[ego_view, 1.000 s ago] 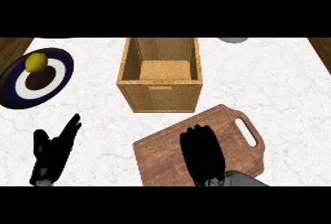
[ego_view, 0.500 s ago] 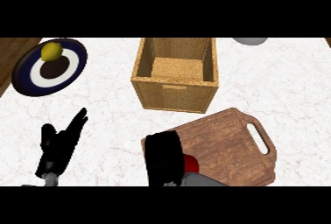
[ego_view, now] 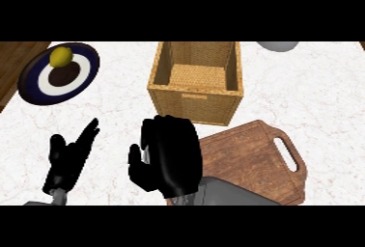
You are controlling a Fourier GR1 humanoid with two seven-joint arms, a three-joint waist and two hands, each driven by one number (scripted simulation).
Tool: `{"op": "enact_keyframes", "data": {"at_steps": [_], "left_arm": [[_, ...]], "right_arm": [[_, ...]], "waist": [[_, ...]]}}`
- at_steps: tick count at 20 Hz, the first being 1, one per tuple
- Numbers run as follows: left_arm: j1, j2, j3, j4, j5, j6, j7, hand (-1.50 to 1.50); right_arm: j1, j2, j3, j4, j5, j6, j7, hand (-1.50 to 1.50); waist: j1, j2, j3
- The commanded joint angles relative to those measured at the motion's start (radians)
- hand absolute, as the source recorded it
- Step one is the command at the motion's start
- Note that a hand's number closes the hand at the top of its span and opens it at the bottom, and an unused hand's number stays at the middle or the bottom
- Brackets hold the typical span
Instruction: Pick the can from the cutting board and place it in the basket
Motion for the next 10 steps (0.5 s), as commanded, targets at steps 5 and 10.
{"op": "enact_keyframes", "data": {"at_steps": [5, 10], "left_arm": [[0.032, -0.026, -0.017, 0.059, 0.004, 0.010, 0.053, 0.00], [0.029, -0.026, -0.021, 0.060, 0.005, 0.000, 0.066, 0.00]], "right_arm": [[-0.213, 0.011, -0.124, -0.025, 0.076, -0.269, 0.227, 1.50], [-0.381, 0.011, -0.223, 0.027, 0.099, -0.209, 0.330, 1.50]], "waist": [[-0.010, -0.003, -0.014], [-0.024, -0.010, -0.017]]}}
